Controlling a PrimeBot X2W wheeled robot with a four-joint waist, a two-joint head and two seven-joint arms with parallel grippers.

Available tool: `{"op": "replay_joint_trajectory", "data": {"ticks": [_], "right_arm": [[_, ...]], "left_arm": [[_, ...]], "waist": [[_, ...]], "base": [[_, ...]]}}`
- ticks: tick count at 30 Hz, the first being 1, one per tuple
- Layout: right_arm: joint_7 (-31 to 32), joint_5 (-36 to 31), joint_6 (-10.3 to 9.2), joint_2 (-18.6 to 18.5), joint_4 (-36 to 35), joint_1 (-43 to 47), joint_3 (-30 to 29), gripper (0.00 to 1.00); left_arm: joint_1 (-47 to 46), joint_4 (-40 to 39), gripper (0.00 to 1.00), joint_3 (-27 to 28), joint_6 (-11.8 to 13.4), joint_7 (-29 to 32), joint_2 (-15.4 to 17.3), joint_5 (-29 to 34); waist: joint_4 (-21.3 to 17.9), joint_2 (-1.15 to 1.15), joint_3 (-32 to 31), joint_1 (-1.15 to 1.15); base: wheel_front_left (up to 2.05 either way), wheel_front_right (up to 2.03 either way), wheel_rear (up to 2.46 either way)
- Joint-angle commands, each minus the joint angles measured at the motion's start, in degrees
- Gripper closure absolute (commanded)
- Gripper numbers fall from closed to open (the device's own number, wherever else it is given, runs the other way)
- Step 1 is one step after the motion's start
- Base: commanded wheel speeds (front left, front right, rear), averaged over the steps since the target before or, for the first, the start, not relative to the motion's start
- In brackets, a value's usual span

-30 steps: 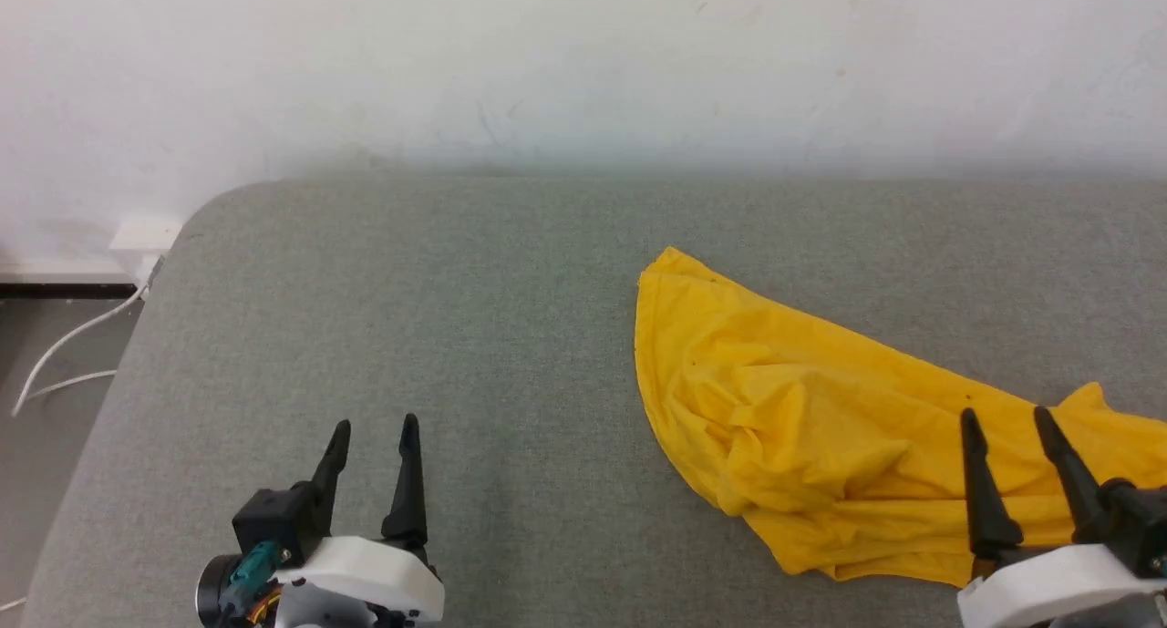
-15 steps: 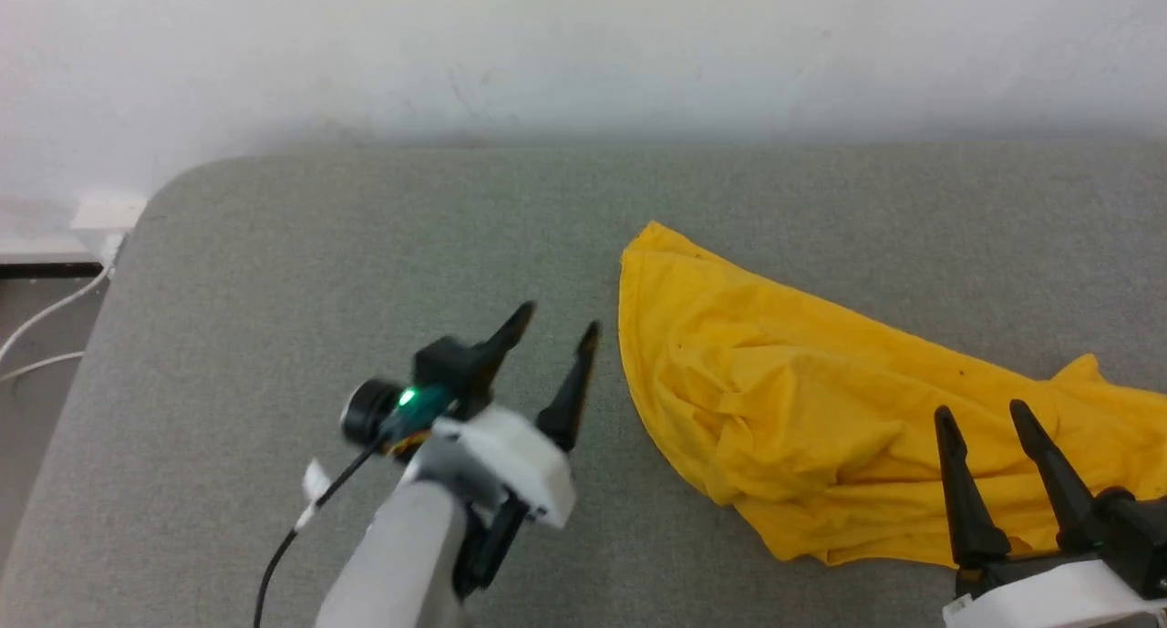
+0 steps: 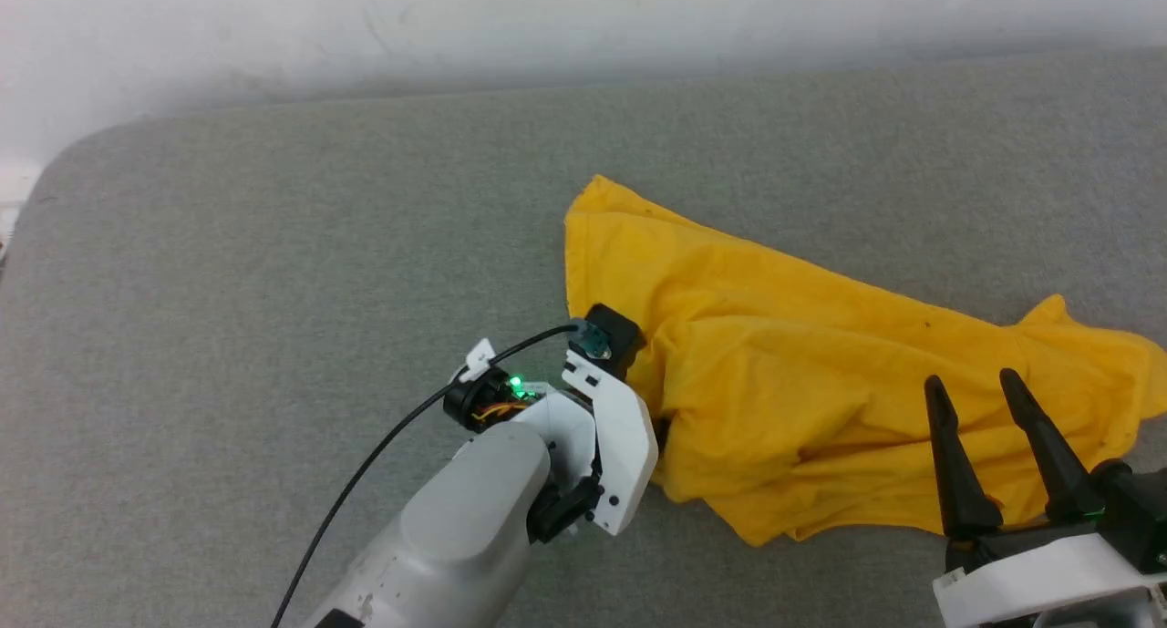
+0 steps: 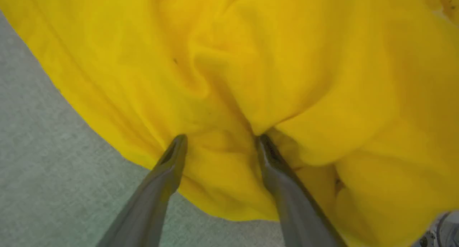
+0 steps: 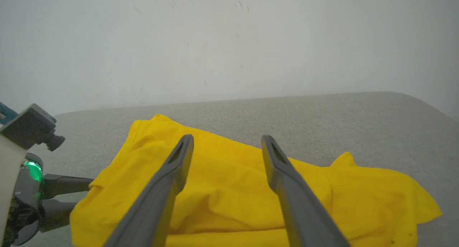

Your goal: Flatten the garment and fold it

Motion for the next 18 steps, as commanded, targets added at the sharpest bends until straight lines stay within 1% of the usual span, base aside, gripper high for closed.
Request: {"op": "replay_joint_trajectory", "data": {"ticks": [1, 4, 5, 6, 7, 9, 11, 14, 15, 18], "right_arm": [[-0.3, 0.5, -0.05, 0.1, 0.1, -1.0, 0.0, 0.00], [-0.3, 0.6, -0.05, 0.1, 0.4, -1.3, 0.0, 0.00], [-0.3, 0.6, -0.05, 0.1, 0.5, -1.4, 0.1, 0.00], [-0.3, 0.6, -0.05, 0.1, 0.6, -1.5, 0.1, 0.00], [-0.3, 0.6, -0.05, 0.1, 0.7, -1.6, 0.1, 0.00], [-0.4, 0.6, -0.05, 0.1, 0.7, -1.8, 0.0, 0.00], [-0.4, 0.5, -0.05, 0.1, 0.8, -1.8, -0.2, 0.00], [-0.3, 0.7, -0.05, 0.1, 0.9, -1.5, -0.1, 0.00], [-0.3, 0.7, -0.05, 0.1, 0.9, -1.5, -0.1, 0.00], [-0.3, 1.0, -0.05, 0.1, 0.7, -0.5, -0.4, 0.00]], "left_arm": [[-1.8, 3.0, 0.00, -2.5, -0.4, 3.4, 0.0, -1.8], [-3.3, 6.4, 0.00, -6.3, -0.4, 8.0, 0.0, -4.2], [-3.6, 7.1, 0.34, -7.5, -0.4, 9.7, 0.0, -5.3], [-3.9, 7.7, 0.57, -8.8, -0.4, 11.2, 0.0, -6.3], [-4.2, 8.0, 1.00, -9.9, -0.4, 12.4, 0.0, -7.3], [-4.7, 7.9, 1.00, -11.4, -0.4, 13.2, 0.3, -9.3], [-5.3, 7.3, 1.00, -11.7, -0.4, 10.6, 1.2, -10.1], [-4.7, 5.8, 1.00, -10.3, -0.4, 4.6, 3.0, -11.2], [-4.7, 5.8, 1.00, -10.3, -0.4, 4.6, 3.0, -11.2], [-2.3, 2.9, 1.00, -8.7, 0.2, 0.0, 5.8, -11.7]], "waist": [[-1.5, 0.00, 1.7, -0.01], [-1.6, 0.00, 2.2, -0.01], [-1.6, 0.00, 2.3, -0.01], [-1.6, 0.00, 2.3, -0.01], [-1.5, 0.00, 2.2, -0.01], [-1.3, 0.00, 1.9, -0.01], [-0.9, 0.00, 1.3, -0.01], [-0.4, 0.00, -0.3, -0.01], [-0.4, 0.00, -0.3, -0.01], [0.5, 0.00, -1.8, -0.01]], "base": [[0.00, 0.00, 0.00], [0.00, 0.00, 0.00], [0.00, 0.00, 0.00], [0.00, 0.00, 0.00], [0.00, 0.00, 0.00], [0.00, 0.00, 0.00], [0.00, 0.00, 0.00], [0.00, 0.00, 0.00], [0.00, 0.00, 0.00], [0.00, 0.00, 0.00]]}}
